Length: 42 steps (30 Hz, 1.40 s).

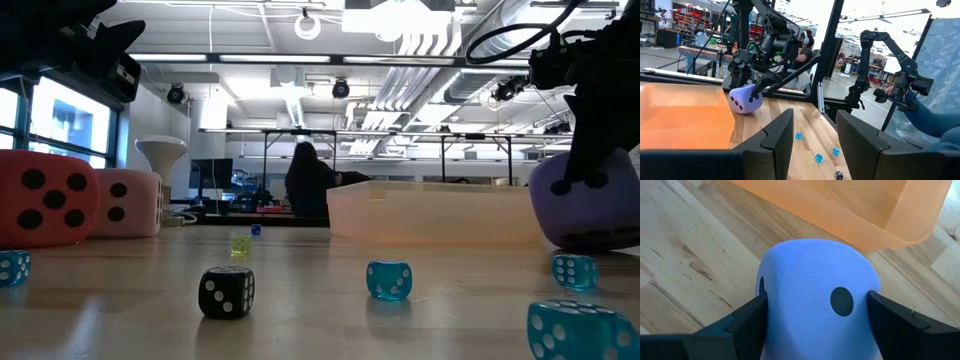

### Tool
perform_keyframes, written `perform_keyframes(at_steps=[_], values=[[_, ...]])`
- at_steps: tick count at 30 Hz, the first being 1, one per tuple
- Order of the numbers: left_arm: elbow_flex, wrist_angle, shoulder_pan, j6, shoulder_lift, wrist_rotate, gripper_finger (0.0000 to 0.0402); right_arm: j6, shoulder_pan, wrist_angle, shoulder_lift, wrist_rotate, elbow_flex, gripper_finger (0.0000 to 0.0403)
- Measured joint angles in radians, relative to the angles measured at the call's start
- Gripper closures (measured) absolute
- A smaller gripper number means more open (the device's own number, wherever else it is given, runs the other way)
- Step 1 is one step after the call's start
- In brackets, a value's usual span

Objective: Pick & Place Dice
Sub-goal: Put the large violet dice into the orange bin

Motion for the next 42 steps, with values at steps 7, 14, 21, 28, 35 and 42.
perform_keyframes(at_steps=[7,14,21,28,35,42], values=[[0.0,0.0,0.0,0.0,0.0,0.0,0.0257,-0.004,0.022,-0.006,-0.002,-0.006,0.013,0.0125],[0.0,0.0,0.0,0.004,0.0,0.0,0.0257,-0.071,0.076,0.076,-0.006,-0.026,0.082,0.0137],[0.0,0.0,0.0,0.003,0.0,0.0,0.0257,-0.282,0.046,0.208,-0.006,0.097,0.092,0.0222],[0.0,0.0,0.0,0.006,0.0,0.0,0.0257,-0.367,-0.01,0.235,-0.008,0.108,0.093,0.0331],[0.0,0.0,0.0,0.006,0.0,0.0,0.0257,-0.571,-0.015,0.437,-0.009,0.192,0.093,0.0334],[0.0,0.0,0.0,0.007,0.0,-0.009,0.0257,-0.743,-0.014,0.639,-0.01,0.223,0.095,0.0239]])
